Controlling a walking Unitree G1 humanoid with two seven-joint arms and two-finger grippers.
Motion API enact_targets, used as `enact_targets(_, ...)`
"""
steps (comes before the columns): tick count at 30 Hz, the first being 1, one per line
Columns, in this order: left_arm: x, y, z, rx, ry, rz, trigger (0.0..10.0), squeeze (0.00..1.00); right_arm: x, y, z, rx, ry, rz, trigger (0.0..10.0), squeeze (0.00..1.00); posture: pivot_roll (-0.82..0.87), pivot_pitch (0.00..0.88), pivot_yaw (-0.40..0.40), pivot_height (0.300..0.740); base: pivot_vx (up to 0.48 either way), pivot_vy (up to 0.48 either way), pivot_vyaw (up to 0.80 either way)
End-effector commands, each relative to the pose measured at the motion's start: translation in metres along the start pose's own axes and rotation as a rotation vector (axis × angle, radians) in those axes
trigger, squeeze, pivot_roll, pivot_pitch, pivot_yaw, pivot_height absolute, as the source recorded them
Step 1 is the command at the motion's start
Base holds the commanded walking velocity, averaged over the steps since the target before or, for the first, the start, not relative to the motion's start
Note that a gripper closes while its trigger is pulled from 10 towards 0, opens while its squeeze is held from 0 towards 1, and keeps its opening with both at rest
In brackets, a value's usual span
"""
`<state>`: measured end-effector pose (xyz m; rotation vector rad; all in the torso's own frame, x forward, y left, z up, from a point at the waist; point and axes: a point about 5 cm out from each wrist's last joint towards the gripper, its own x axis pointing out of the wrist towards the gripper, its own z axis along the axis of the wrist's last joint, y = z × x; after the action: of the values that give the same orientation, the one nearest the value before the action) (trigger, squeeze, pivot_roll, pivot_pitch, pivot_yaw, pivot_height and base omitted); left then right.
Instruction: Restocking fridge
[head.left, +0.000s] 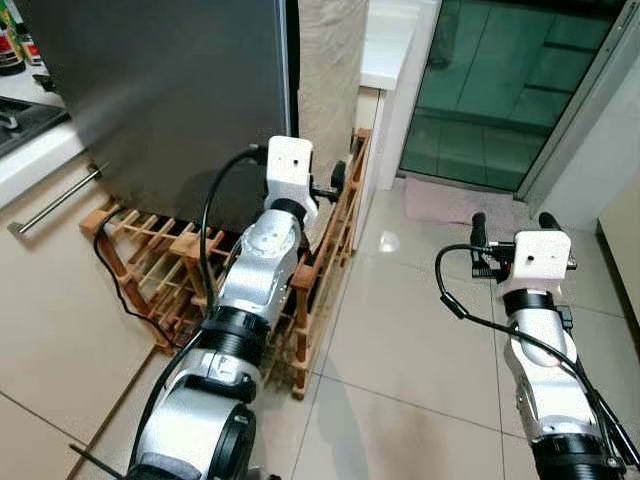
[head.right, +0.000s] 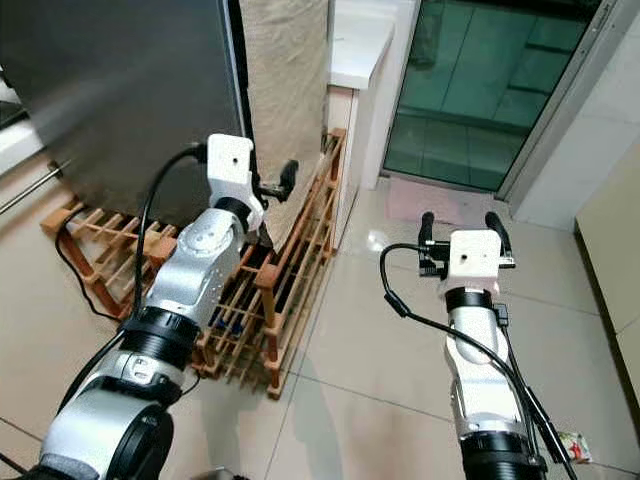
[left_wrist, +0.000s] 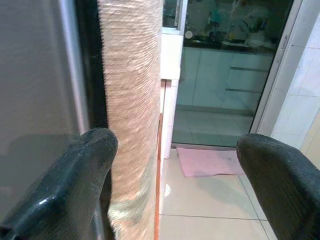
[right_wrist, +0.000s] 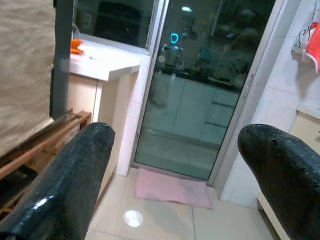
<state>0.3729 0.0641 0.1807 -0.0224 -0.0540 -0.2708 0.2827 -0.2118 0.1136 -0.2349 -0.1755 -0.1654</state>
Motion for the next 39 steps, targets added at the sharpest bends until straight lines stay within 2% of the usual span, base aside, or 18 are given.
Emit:
enact_targets(1, 0.004, -0.004, 0.003, 0.015, 0.007, -0.001, 10.0, 0.00, 0.000, -0.006, 0.003, -0.001, -0.004, -0.010, 10.0, 0.00, -0.12, 0.000, -0.014, 0.740, 0.000, 0.000, 0.00)
enact_targets(6, 0.007, -0.009, -0.003, -0.001, 0.048, 0.034, 10.0, 0.00, -0.006, -0.007, 0.001, -0.005, 0.011, -0.008, 10.0, 0.00, -0.13, 0.000, -0.009, 0.740, 0.000, 0.000, 0.00)
enact_targets(14, 0.007, -0.017, -0.004, 0.000, 0.056, 0.041, 10.0, 0.00, -0.009, -0.008, -0.001, -0.005, 0.026, -0.012, 10.0, 0.00, -0.13, 0.000, -0.009, 0.740, 0.000, 0.000, 0.00)
enact_targets(19, 0.006, -0.026, -0.011, -0.030, 0.084, 0.024, 10.0, 0.00, -0.010, -0.006, 0.000, -0.003, 0.029, -0.003, 10.0, 0.00, -0.12, 0.000, -0.013, 0.740, 0.000, 0.000, 0.00)
enact_targets(24, 0.007, -0.026, -0.011, -0.033, 0.084, 0.040, 10.0, 0.00, -0.013, -0.004, 0.001, -0.002, 0.030, 0.004, 10.0, 0.00, -0.12, 0.000, -0.013, 0.740, 0.000, 0.000, 0.00)
enact_targets(26, 0.008, -0.023, -0.007, -0.017, 0.052, 0.028, 10.0, 0.00, -0.014, -0.003, 0.001, 0.008, 0.029, 0.009, 10.0, 0.00, -0.13, 0.000, -0.011, 0.740, 0.000, 0.000, 0.00)
enact_targets(29, 0.003, -0.010, -0.005, -0.009, 0.016, -0.003, 10.0, 0.00, -0.014, 0.000, 0.002, 0.028, 0.029, 0.012, 10.0, 0.00, -0.12, 0.000, -0.007, 0.740, 0.000, 0.000, 0.00)
enact_targets(30, 0.003, -0.010, -0.005, -0.009, 0.016, -0.003, 10.0, 0.00, -0.014, 0.000, 0.002, 0.028, 0.029, 0.012, 10.0, 0.00, -0.12, 0.000, -0.007, 0.740, 0.000, 0.000, 0.00)
enact_targets(31, -0.009, 0.010, -0.007, 0.009, -0.010, -0.025, 10.0, 0.00, -0.011, 0.003, 0.006, 0.048, 0.017, 0.019, 10.0, 0.00, -0.10, 0.000, -0.011, 0.740, 0.000, 0.000, 0.00)
enact_targets(32, -0.009, 0.010, -0.007, 0.009, -0.010, -0.025, 10.0, 0.00, -0.011, 0.003, 0.006, 0.048, 0.017, 0.019, 10.0, 0.00, -0.10, 0.000, -0.011, 0.740, 0.000, 0.000, 0.00)
enact_targets(35, -0.027, 0.031, -0.012, 0.059, -0.036, -0.050, 10.0, 0.00, -0.010, 0.007, 0.008, 0.063, 0.013, 0.028, 10.0, 0.00, -0.07, 0.000, -0.026, 0.740, 0.000, 0.000, 0.00)
enact_targets(38, -0.043, 0.040, -0.019, 0.111, -0.047, -0.052, 10.0, 0.00, -0.015, 0.009, 0.008, 0.069, 0.013, 0.047, 10.0, 0.00, -0.06, 0.000, -0.030, 0.740, 0.000, 0.000, 0.00)
enact_targets(39, -0.049, 0.043, -0.023, 0.086, -0.047, -0.048, 10.0, 0.00, -0.018, 0.010, 0.007, 0.069, 0.013, 0.052, 10.0, 0.00, -0.06, 0.000, -0.030, 0.740, 0.000, 0.000, 0.00)
